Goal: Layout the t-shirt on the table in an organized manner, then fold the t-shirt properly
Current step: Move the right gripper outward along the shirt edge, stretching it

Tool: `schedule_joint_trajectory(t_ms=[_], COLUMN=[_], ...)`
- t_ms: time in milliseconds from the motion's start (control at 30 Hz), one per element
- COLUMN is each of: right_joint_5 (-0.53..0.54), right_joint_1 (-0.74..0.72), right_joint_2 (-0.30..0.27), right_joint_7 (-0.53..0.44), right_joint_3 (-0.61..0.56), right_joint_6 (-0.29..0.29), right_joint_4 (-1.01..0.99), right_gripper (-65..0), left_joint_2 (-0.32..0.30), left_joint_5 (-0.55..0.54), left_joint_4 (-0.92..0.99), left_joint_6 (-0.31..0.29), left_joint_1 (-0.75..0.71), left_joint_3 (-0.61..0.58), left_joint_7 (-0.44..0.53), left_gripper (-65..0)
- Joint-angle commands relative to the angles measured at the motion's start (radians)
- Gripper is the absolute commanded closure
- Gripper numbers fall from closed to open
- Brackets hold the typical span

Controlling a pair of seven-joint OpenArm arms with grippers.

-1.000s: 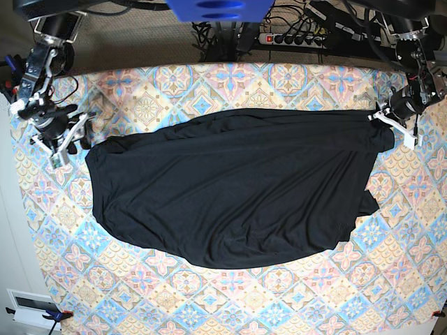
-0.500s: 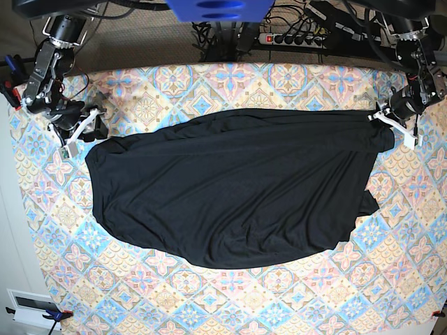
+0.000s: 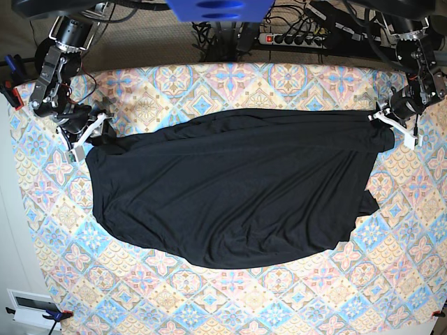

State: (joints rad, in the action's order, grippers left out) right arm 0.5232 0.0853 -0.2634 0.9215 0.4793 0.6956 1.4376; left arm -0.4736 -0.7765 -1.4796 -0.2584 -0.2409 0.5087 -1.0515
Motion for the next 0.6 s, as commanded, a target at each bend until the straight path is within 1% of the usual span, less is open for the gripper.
schedule_joint_trajectory(t_ms=[0, 267, 433, 567], right_joint_5=[0.013, 0.016, 0.062, 0.065], right_joint_1=[-0.014, -0.014, -0.014, -0.034], right_joint_2=[-0.017, -0.015, -0.004, -0.001], right_joint_7=[-0.018, -0.017, -0.017, -0.017], right_joint_3=[0.005, 0.005, 0.005, 0.005], right_joint_6=[0.003, 0.003, 0.003, 0.003], right_joint_4=[0.013, 0.013, 0.012, -0.042], right_gripper=[-22.4, -22.4, -22.4, -22.4], left_joint_2=[-0.021, -0.021, -0.021, -0.021], left_joint_5=[-0.007, -0.007, -0.007, -0.007], left_joint_4=[-0.013, -0.013, -0.013, -0.013], left_joint_6=[-0.002, -0.002, -0.002, -0.002], left_joint_1=[0.005, 0.005, 0.005, 0.005], left_joint_3=[0.006, 0.003, 0.001, 0.001], left_joint_7=[0.01, 0.01, 0.01, 0.01], left_gripper=[0.0, 0.0, 0.0, 0.0])
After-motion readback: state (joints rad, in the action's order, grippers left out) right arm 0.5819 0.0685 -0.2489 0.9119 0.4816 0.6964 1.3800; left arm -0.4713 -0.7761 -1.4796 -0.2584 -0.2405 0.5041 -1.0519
